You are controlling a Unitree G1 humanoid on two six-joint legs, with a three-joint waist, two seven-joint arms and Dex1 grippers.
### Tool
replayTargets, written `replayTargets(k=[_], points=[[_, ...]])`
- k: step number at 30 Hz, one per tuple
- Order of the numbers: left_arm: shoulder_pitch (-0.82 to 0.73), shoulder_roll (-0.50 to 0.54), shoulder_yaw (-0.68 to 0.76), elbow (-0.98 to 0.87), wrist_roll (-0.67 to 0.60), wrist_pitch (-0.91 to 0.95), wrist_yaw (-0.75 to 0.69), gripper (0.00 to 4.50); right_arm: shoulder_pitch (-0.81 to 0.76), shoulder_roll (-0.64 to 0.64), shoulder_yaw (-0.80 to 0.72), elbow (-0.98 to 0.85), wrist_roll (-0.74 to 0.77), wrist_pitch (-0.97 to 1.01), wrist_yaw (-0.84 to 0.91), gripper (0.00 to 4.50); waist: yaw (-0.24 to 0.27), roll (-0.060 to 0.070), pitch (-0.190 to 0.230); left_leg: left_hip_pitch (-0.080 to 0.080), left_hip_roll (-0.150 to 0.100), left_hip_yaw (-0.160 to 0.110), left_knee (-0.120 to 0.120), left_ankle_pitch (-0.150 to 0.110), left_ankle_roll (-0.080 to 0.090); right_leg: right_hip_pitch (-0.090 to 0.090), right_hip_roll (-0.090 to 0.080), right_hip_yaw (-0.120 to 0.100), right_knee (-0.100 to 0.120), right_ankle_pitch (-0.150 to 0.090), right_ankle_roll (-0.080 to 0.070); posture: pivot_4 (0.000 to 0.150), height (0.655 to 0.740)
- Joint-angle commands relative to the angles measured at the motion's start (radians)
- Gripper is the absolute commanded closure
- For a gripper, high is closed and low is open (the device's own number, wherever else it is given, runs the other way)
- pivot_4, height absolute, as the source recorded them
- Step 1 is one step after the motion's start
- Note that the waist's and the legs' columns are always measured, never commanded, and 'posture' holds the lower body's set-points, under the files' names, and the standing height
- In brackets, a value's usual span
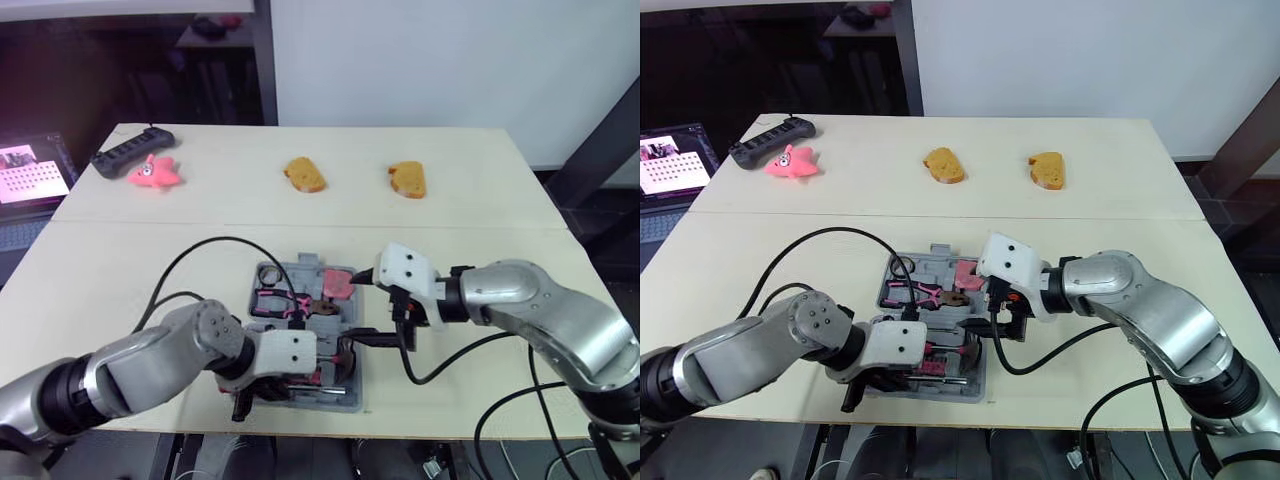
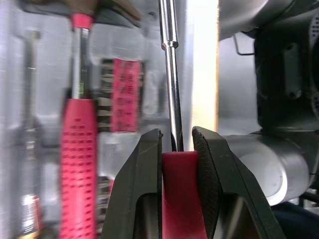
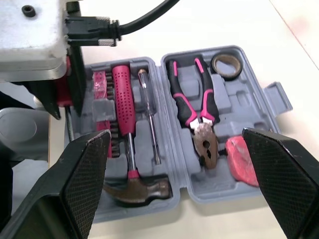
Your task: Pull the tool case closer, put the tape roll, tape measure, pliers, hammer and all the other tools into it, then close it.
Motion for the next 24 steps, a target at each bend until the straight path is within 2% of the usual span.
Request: replayTargets(k=[1,11,24], points=[[-0.014,-0.003,-0.053,0.004,0.037,-0.027,0.006,4.11,-0.006,0.011,-0.008,-0.029,-0.007,-0.013,-0.008,0.00,0.000,0.000,0.000,0.000,0.000,0.000,0.000,0.000,0.000,0.000,0.000,0.000,0.000,0.000,0.000,0.150,0.7400],[-0.001,-0.041,-0.124,0.089,0.113,-0.089,0.023,4.11,-0.008,0.018,-0.012,-0.033,-0.003,-0.003,-0.015,0.00,0.000,0.000,0.000,0.000,0.000,0.000,0.000,0.000,0.000,0.000,0.000,0.000,0.000,0.000,0.000,0.150,0.7400],[0.008,-0.066,-0.133,0.111,0.149,-0.125,0.010,4.11,-0.020,0.035,0.003,-0.025,-0.012,0.008,-0.023,0.00,0.000,0.000,0.000,0.000,0.000,0.000,0.000,0.000,0.000,0.000,0.000,0.000,0.001,0.000,0.000,0.150,0.7400]])
